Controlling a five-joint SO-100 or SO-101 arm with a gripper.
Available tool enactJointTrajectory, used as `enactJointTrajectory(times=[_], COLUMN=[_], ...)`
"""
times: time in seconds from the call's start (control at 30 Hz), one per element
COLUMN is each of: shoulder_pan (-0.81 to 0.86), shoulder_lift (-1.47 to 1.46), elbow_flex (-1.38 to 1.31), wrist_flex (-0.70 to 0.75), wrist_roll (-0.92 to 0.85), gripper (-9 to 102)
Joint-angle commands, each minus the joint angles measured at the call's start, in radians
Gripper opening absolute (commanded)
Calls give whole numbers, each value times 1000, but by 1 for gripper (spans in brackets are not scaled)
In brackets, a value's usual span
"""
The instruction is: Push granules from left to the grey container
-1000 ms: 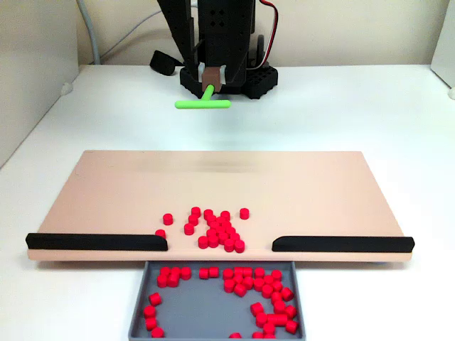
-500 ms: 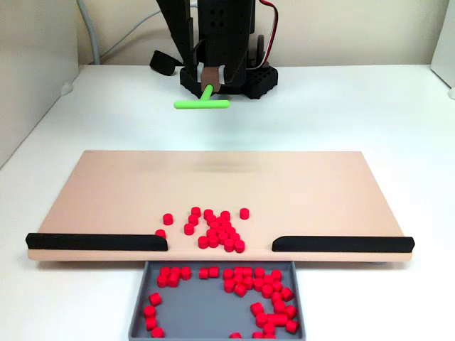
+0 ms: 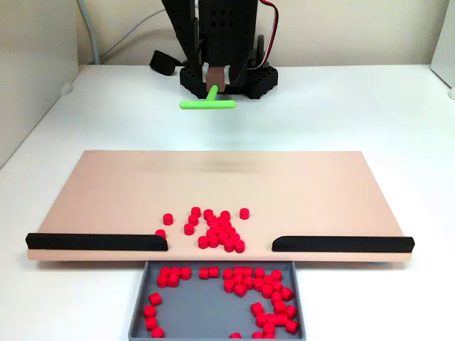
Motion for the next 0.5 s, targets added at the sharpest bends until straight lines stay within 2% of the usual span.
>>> enactJointTrajectory(times=[0.0, 0.47], shoulder_pan=[-9, -15], shoulder_lift=[5, 0], elbow_flex=[-20, -20], wrist_flex=[-2, -2], wrist_roll=[5, -29], gripper=[0, 0])
